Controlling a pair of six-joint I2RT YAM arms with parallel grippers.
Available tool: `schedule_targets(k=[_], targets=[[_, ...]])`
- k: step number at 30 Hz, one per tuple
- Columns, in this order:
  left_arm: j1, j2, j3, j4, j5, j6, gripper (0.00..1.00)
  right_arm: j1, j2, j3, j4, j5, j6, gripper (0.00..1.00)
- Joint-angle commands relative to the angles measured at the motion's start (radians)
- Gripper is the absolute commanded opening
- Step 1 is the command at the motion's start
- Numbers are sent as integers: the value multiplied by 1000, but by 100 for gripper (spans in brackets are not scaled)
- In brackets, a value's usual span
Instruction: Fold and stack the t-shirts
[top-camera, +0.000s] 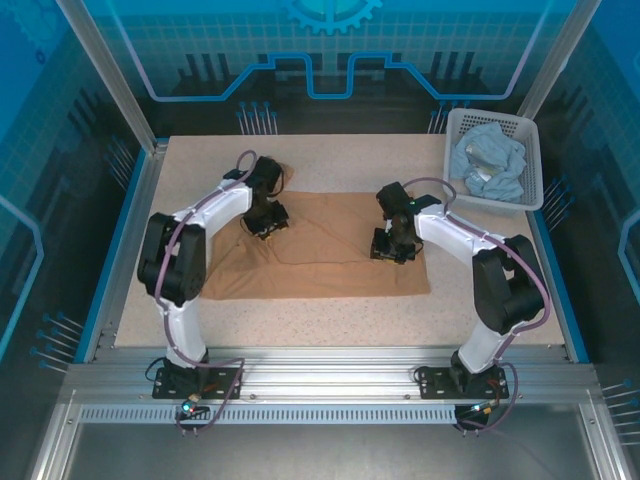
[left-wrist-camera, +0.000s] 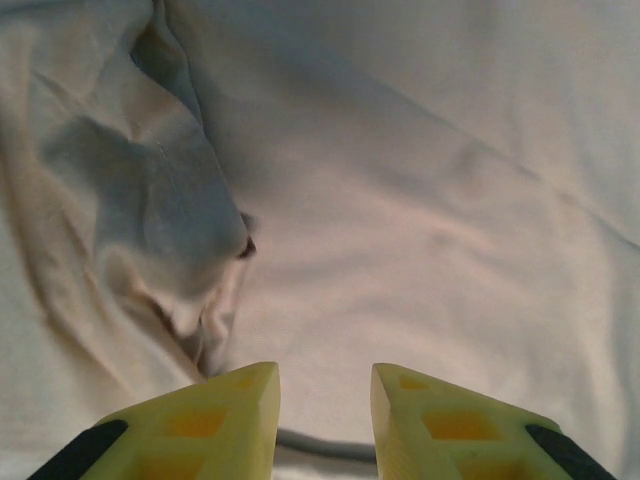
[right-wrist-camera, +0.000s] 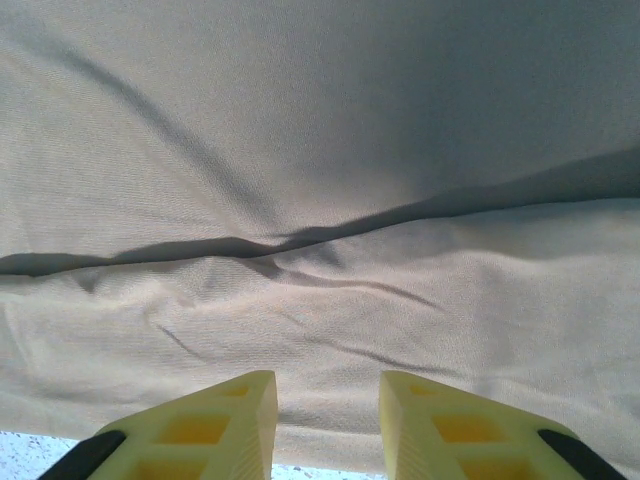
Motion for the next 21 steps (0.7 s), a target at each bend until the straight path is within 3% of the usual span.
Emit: schedule_targets(k=[1,11,21], targets=[[13,36,38,-68,4,52,31,12,9,7,-5,-16,-5,33],[133,11,-51,-17,-34,89,32,7,-1,-26,-3,-16,-6,33],[150,18,-38,-40,-47,103,31,7,24,-4,-4,-18,-11,33]])
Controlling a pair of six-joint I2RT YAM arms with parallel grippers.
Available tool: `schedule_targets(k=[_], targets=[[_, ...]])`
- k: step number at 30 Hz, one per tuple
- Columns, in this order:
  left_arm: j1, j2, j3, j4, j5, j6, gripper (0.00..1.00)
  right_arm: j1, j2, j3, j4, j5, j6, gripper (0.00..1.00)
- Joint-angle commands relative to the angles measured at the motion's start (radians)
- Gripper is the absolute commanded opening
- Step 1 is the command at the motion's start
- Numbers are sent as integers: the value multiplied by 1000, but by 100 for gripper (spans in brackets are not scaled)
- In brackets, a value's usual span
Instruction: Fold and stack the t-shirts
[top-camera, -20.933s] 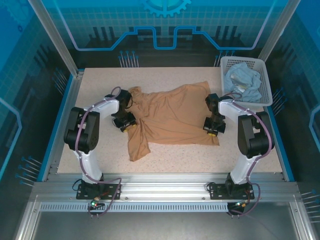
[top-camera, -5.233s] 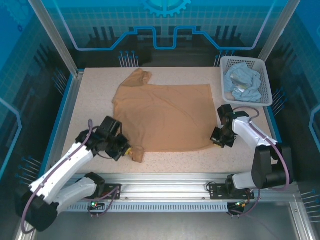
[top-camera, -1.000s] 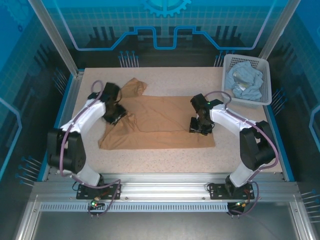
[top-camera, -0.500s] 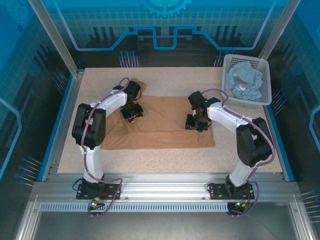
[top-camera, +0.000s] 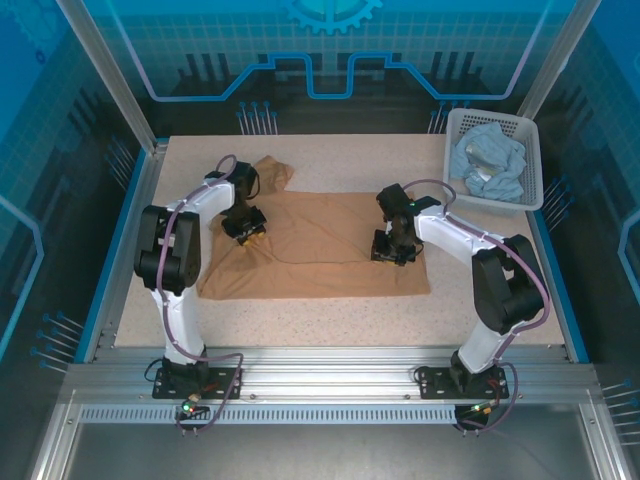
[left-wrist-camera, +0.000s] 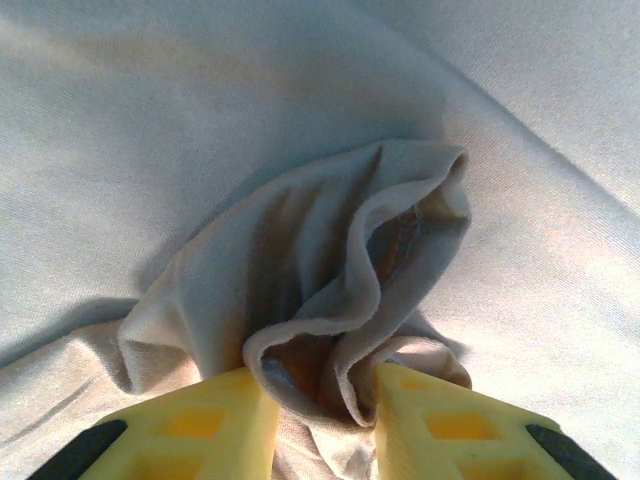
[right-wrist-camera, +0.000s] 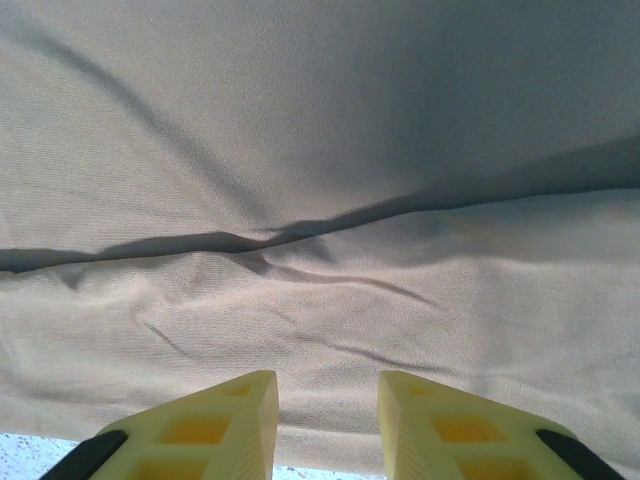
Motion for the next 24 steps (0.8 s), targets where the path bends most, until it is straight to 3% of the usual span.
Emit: schedule_targets(k=[1,5,12,24], targets=[[0,-20,2,-20,-15,23,31,7,22,10,-8,-17,-9,33],[-2,-13,5,-13,2,17,26,7,24,5,-3,-20,-7,32],[-27,-51,6,-27,34,16,7,6,22,2,-8,-14,-9,32],[-65,-150,-50,48,119,25,7,0,17,-8,-8,-16,-15,32]])
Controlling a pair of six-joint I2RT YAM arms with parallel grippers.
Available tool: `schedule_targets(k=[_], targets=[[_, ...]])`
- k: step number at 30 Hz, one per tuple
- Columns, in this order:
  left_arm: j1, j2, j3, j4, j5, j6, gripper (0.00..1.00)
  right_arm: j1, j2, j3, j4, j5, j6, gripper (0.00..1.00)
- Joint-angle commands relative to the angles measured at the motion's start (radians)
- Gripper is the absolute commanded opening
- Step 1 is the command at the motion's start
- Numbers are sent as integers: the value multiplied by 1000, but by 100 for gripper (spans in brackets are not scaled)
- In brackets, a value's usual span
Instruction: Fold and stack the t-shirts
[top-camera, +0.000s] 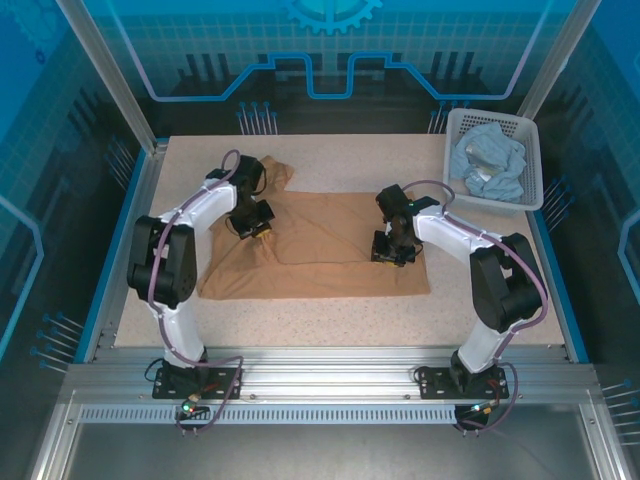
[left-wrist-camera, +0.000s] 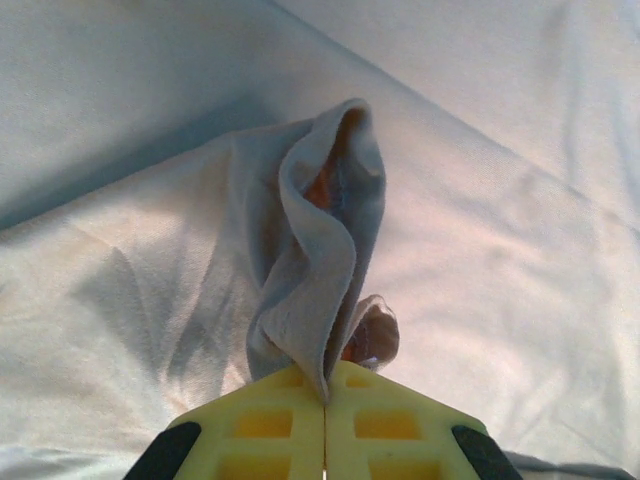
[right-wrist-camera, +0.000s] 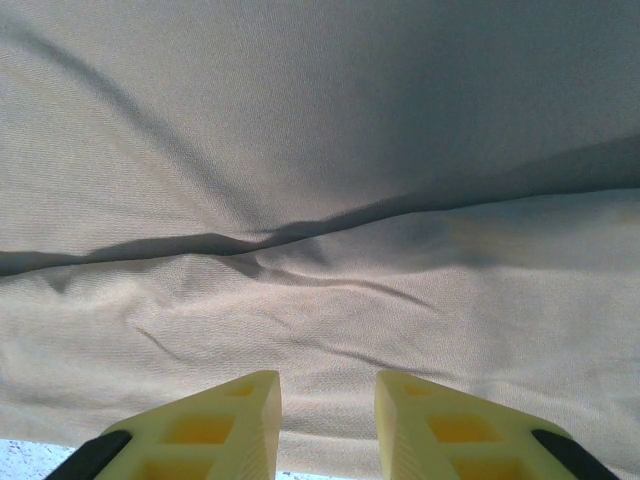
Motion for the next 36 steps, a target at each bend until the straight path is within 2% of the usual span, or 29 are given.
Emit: schedule_targets(k=[1,5,9,12,15,17,20,22,29,32,36], targets=[[0,-24,-30,37,58,24,8,-1,5,-7,-9,-17,-15,32],[-2,16,-28,76,106,37,17,0,2,-13,-8,-22,-12,32],[-6,8,-62,194,172,44,38,-1,-9,-25,-5,-22,-14,31],[-5,-21,-74,201,160,54,53,0,-21,-37,-6,-19,-12,31],[20,-68,-102,174,103,42,53,-1,-30,-46,-2,-16,-8,31],[55,-88,-122,146,70,7,49,0,-29,-46,4,-19,-4,31],[89,-84,-119,140,119,-20,44,0,-21,-38,9,-27,1,31],[74,-71,-85,138,163,-35,41,0,-16,-29,10,-28,2,31],[-65,7,-2,86,167,-129,27,1,-1,-12,6,-21,1,31],[-78,51,1,67,136,-138,25,1,-2,-15,6,-22,1,30],[-74,119,54,22,82,-85,24,0,-9,-24,7,-21,0,30]])
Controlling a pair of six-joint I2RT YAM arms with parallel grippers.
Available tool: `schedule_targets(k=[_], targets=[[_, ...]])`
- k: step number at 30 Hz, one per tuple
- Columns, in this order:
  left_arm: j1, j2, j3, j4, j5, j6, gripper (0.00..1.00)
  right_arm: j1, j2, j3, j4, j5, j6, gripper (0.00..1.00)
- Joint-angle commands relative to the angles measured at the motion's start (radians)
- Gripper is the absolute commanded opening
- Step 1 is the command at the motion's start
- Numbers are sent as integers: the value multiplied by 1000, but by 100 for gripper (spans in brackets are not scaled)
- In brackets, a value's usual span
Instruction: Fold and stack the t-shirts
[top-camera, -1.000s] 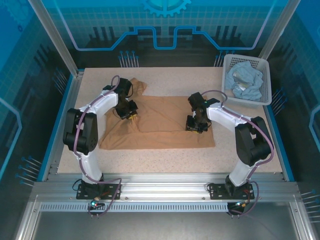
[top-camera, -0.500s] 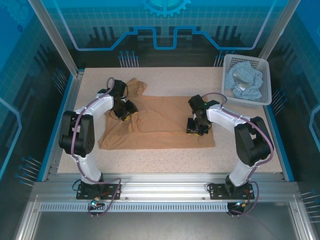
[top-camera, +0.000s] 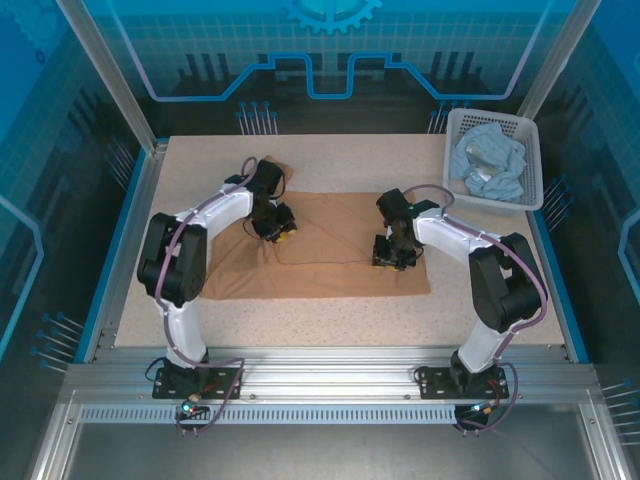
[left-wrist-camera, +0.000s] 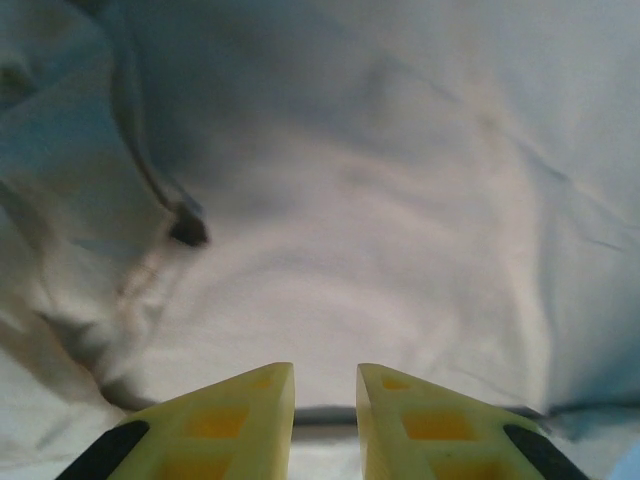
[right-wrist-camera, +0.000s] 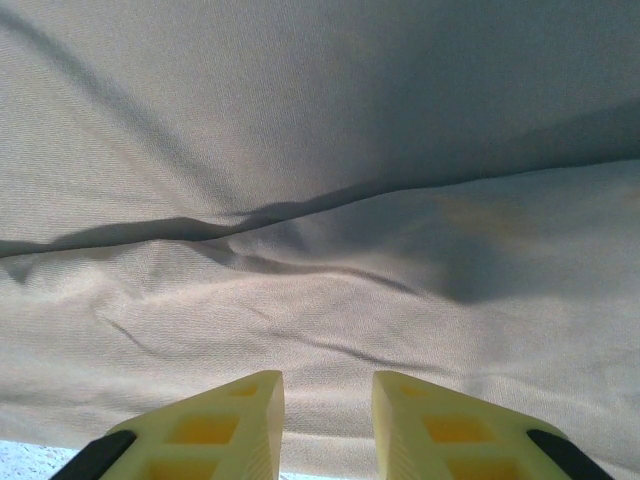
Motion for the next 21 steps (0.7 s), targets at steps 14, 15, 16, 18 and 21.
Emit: schedule_targets(k=[14,15,16,18,21], targets=[[62,20,25,-51,-139,88,26,-6,-22,-9,-7,-14,-8,30],[64,11,16,-41,-142,90,26,-6,-20,-10,-5,-16,-9,30],[67,1,6,-32,-144,91,26,-6,-18,-8,-5,-17,-8,30],[75,-6,1,-28,-146,96,26,-6,-15,-5,-5,-18,-9,30],[84,-4,-7,-28,-144,105,26,-6,-12,-2,-5,-20,-9,30]])
